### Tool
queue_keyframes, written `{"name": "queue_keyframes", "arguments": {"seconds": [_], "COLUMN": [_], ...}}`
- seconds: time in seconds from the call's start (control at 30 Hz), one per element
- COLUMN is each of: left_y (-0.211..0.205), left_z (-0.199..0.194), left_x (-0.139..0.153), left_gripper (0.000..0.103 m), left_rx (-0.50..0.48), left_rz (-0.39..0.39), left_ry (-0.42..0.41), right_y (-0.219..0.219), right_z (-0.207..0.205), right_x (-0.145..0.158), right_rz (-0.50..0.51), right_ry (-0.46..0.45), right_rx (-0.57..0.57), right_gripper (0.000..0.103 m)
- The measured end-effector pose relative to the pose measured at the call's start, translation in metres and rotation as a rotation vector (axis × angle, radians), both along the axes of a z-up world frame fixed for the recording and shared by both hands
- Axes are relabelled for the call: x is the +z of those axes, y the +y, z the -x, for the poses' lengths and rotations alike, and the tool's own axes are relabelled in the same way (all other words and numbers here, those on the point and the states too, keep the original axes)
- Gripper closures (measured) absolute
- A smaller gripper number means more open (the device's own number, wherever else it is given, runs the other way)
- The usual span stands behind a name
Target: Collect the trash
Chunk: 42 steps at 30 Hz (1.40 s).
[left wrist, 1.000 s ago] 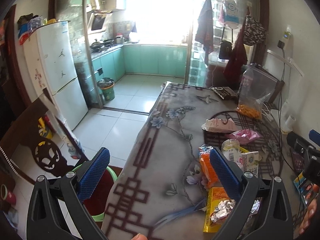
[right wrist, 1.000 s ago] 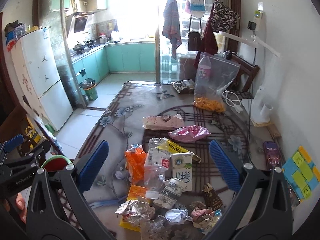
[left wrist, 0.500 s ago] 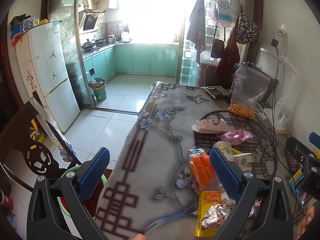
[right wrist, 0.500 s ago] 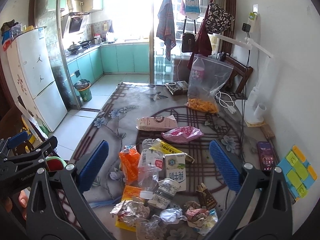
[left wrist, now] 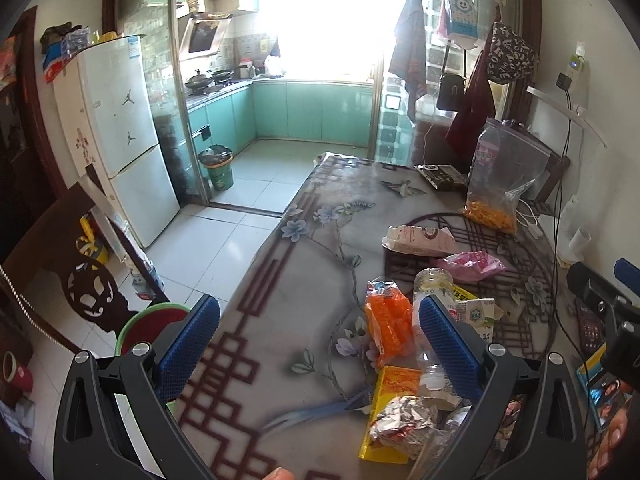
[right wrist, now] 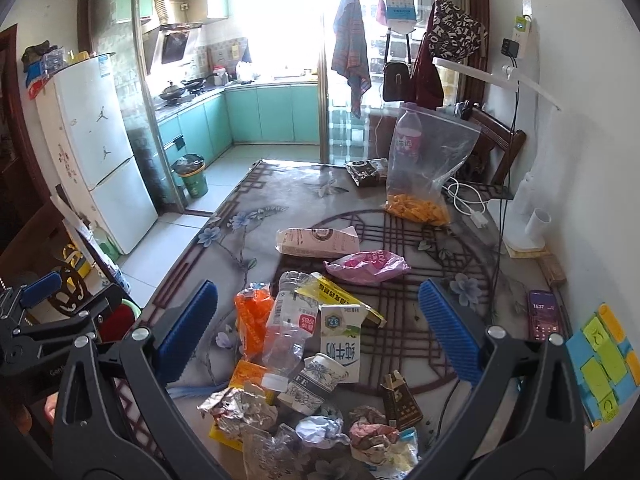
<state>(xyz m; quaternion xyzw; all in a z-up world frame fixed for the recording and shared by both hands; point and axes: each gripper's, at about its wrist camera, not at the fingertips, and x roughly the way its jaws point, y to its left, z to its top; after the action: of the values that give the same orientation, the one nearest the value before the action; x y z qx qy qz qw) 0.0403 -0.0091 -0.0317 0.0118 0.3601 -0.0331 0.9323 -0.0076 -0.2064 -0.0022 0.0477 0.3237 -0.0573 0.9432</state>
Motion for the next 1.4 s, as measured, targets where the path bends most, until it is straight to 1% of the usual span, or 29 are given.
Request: {"name": "queue_keyframes", "arguments": {"seconds": [0.3, 0.87, 1.03, 1.13, 1.17, 1.2, 1.27, 1.3, 1.37, 1.4], "left_y": [-0.018, -0.032, -0.031, -0.026, -0.025, -0.024, -0.028, -0.032, -0.036, -0.036], "left_z": [0.014, 0.028, 0.031, 0.031, 0.031, 0.03, 0.027, 0.028, 0.031, 0.033], "left_x": [0.005, -0.003, -0.003, -0.005, -0.006, -0.009, -0.019, -0.025, -0.034, -0.039], "left_gripper": [0.008, 0.008, 0.008, 0.008, 0.008, 0.008, 0.008, 0.008, 0.008, 0.008], "left_rx": [0.02, 0.038, 0.005, -0.013, -0.018, -0.023, -0.079, -0.108, -0.12, -0.126], "left_rz": [-0.006, -0.003, 0.036, 0.073, 0.09, 0.094, 0.075, 0.05, 0.008, 0.007], "left_ry": [-0.01, 0.013, -0.016, -0.038, -0.041, -0.027, 0.021, 0.037, 0.056, 0.066], "right_y": [-0.02, -0.04, -0.046, -0.061, -0.067, -0.072, -0.079, -0.082, -0.086, -0.087], "right_z": [0.011, 0.025, 0.026, 0.028, 0.028, 0.027, 0.026, 0.024, 0.019, 0.02], "right_x": [0.006, -0.003, -0.006, -0.009, -0.01, -0.01, -0.014, -0.02, -0.039, -0.051], "right_rz": [-0.004, -0.013, -0.013, -0.006, -0.018, -0.031, -0.046, -0.054, -0.09, -0.109], "right_ry": [-0.018, -0.001, 0.001, 0.005, 0.006, 0.007, 0.017, 0.037, 0.111, 0.148], "right_rx": [0.015, 0.022, 0.03, -0.011, -0.024, -0.028, -0.022, 0.003, 0.075, 0.113], "right_gripper": [0.003, 0.003, 0.003, 0.003, 0.003, 0.003, 0.003, 0.003, 0.003, 0.003]}}
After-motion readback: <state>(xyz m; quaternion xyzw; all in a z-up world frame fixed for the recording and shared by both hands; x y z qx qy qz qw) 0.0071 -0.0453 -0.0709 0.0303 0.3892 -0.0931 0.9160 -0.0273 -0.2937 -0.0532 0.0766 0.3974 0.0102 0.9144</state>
